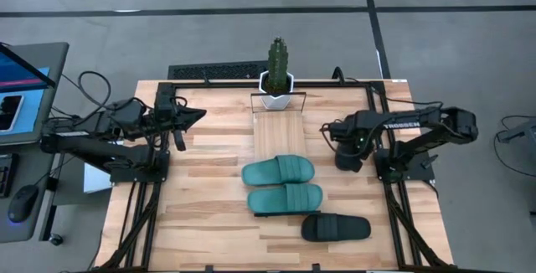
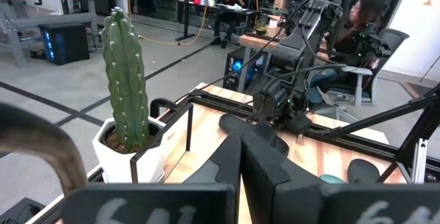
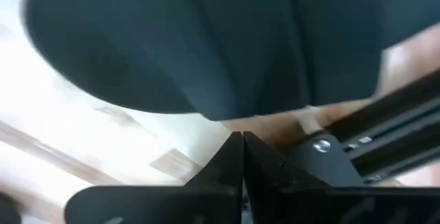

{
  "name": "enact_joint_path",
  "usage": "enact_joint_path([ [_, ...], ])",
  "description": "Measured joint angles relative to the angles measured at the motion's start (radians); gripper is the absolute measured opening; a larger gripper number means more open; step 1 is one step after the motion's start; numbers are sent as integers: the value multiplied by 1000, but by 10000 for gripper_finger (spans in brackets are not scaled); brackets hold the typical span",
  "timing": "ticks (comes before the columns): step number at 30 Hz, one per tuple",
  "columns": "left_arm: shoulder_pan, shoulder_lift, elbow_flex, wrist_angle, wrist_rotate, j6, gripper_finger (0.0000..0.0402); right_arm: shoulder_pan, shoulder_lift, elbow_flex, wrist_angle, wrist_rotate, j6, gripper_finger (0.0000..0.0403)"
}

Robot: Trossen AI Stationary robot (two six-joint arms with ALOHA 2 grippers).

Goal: Pick and place slides into the shelf
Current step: Put the top black slipper on the shelf

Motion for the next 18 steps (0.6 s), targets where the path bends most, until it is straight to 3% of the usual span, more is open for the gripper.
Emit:
enact_joint_path([
  [10, 0, 0, 0, 0, 0, 0, 0, 77, 0, -1, 170, -47, 73, 0],
  [18, 0, 0, 0, 0, 0, 0, 0, 60, 0, -1, 340, -27, 73, 0],
])
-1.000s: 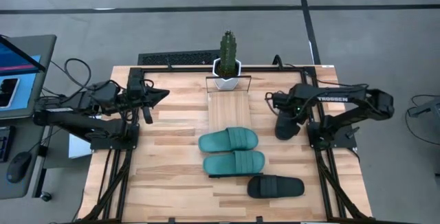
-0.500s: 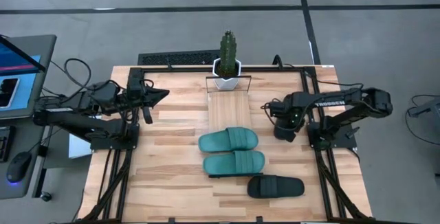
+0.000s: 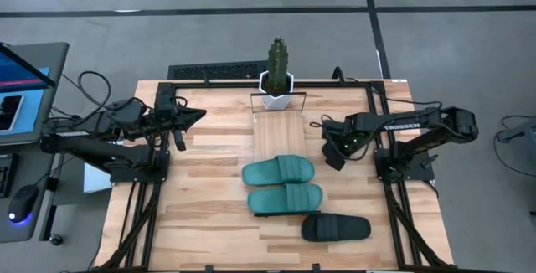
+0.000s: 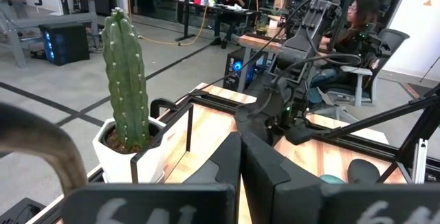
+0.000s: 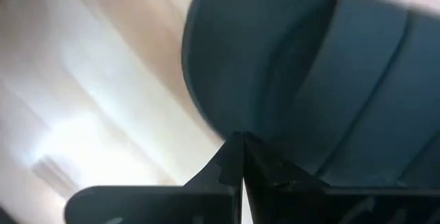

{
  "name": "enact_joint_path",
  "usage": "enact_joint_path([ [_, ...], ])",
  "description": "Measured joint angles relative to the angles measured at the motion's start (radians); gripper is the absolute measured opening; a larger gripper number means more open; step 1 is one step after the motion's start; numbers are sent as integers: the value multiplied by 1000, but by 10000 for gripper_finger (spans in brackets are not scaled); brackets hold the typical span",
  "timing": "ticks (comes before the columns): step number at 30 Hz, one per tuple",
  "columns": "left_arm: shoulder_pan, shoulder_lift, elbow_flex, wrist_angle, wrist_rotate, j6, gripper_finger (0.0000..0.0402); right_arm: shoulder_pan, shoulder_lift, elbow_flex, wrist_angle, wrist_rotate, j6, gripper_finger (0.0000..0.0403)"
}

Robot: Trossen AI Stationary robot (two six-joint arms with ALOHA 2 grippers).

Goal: Pick and place slides into the shelf
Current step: Put the top black slipper on the shelf

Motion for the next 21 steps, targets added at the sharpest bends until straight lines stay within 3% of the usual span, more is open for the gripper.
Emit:
enact_joint_path([
  [13, 0, 0, 0, -19, 0, -1, 0, -142, -18, 0, 128, 180, -1, 0],
  [21, 0, 0, 0, -36, 0, -1, 0, -206, -133, 43, 154, 182, -18, 0],
])
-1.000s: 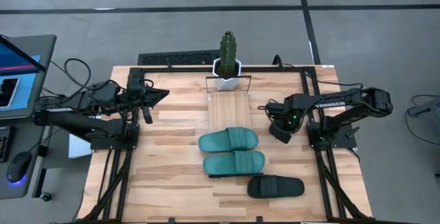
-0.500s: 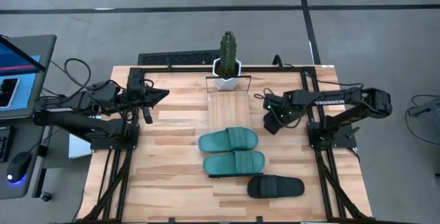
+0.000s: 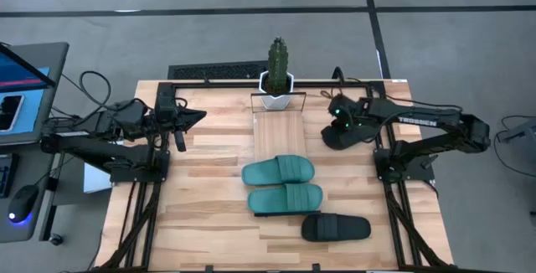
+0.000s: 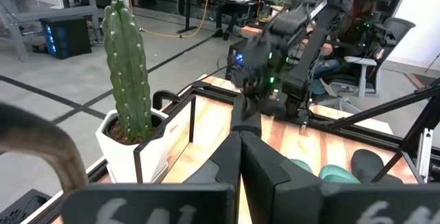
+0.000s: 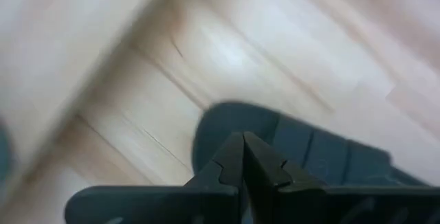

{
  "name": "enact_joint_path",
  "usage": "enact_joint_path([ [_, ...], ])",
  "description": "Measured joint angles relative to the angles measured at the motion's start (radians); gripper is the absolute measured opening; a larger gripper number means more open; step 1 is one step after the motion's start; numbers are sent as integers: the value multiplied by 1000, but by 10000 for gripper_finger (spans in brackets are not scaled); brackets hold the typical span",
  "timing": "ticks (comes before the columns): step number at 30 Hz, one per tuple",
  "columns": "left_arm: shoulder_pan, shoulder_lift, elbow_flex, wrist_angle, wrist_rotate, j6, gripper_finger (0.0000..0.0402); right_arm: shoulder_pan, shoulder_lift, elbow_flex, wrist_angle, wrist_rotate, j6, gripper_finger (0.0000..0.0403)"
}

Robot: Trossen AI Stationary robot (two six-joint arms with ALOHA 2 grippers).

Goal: Pick and place slides into the shelf
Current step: Put the top black slipper on the shelf

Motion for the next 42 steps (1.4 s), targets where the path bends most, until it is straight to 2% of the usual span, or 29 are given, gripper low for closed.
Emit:
enact_joint_path([
  [8, 0, 0, 0, -7, 0, -17, 0, -116, -90, 93, -223, 14, 24, 1],
  [12, 0, 0, 0, -6, 0, -92, 0, -186, -94, 97, -358, 10, 14, 21],
  [20, 0, 0, 0, -6, 0, -140, 0, -260, -47, 97, -365, -81, -57, 133],
  [25, 0, 0, 0, -6, 0, -141, 0, -262, 23, 97, -378, -86, -93, 213],
  [28, 0, 0, 0, -6, 0, -141, 0, -261, 65, 97, -372, -92, -119, 244],
  [33, 0, 0, 0, -6, 5, -141, 0, -261, 151, 97, -333, -145, -167, 254],
  [42, 0, 0, 0, -6, 6, -141, 0, -262, 321, 97, -264, -156, -220, 255],
])
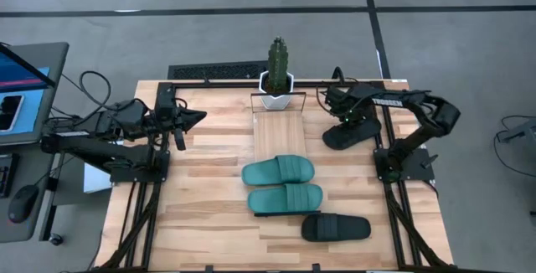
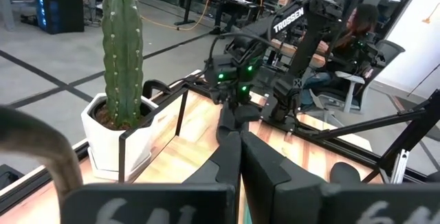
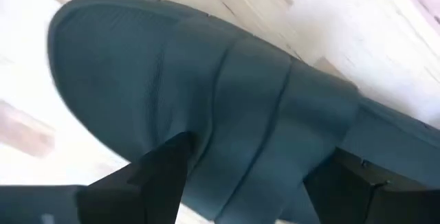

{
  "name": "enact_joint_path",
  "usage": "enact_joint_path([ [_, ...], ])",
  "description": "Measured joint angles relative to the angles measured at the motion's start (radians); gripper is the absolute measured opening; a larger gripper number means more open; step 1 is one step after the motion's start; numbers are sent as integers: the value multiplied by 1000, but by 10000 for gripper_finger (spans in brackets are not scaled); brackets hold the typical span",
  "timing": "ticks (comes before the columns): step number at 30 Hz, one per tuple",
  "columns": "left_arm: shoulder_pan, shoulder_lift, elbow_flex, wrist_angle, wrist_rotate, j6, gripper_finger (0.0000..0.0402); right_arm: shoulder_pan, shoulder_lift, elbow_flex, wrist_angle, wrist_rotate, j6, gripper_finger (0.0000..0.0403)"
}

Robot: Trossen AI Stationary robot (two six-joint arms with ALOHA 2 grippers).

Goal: Pick and place slides into the shelf
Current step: Put the top black slipper on the shelf

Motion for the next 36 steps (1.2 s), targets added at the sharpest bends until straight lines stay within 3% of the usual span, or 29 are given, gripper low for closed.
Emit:
enact_joint_path([
  [4, 0, 0, 0, 0, 1, -8, 0, 0, 34, 2, 8, 1, 0, 250],
  [7, 0, 0, 0, 0, 1, -8, 0, 0, 34, 2, 8, 4, -4, 220],
  [9, 0, 0, 0, 0, 1, -8, 0, 0, 22, 1, 2, 9, -15, 177],
  [13, 0, 0, 0, 0, 1, -8, 0, -10, -31, 0, -25, 1, -30, 38],
  [14, 0, 0, 0, 0, 1, -8, 0, -17, -50, 0, -28, -8, -30, 22],
  [28, 0, 0, 0, -50, 1, -14, 0, -153, -372, -3, -103, -256, -12, 3],
  [36, 0, 0, 0, -57, -1, -17, 0, -188, -524, -3, -116, -485, 36, 1],
])
